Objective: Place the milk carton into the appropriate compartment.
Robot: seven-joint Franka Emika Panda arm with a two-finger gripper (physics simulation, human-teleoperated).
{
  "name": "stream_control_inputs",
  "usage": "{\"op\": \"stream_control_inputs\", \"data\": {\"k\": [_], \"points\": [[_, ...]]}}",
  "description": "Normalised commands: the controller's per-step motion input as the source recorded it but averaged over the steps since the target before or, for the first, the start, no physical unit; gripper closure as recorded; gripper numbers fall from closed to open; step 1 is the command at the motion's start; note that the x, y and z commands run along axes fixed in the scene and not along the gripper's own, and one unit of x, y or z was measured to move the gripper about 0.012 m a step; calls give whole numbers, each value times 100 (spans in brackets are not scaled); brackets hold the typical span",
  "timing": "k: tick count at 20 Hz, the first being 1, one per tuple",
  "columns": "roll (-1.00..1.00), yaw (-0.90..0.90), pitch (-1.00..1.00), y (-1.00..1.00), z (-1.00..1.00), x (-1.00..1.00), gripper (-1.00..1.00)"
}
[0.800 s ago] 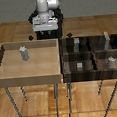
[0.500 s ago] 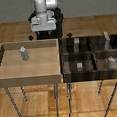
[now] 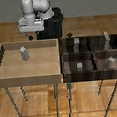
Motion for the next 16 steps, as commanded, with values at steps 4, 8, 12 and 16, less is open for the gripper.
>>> {"op": "stream_control_inputs", "data": {"k": [4, 8, 12, 16], "points": [[0, -15, 0, -50, 0, 0, -100], [0, -95, 0, 0, 0, 0, -100], [0, -83, 0, 0, 0, 0, -100], [0, 0, 0, 0, -50, 0, -100]]}}
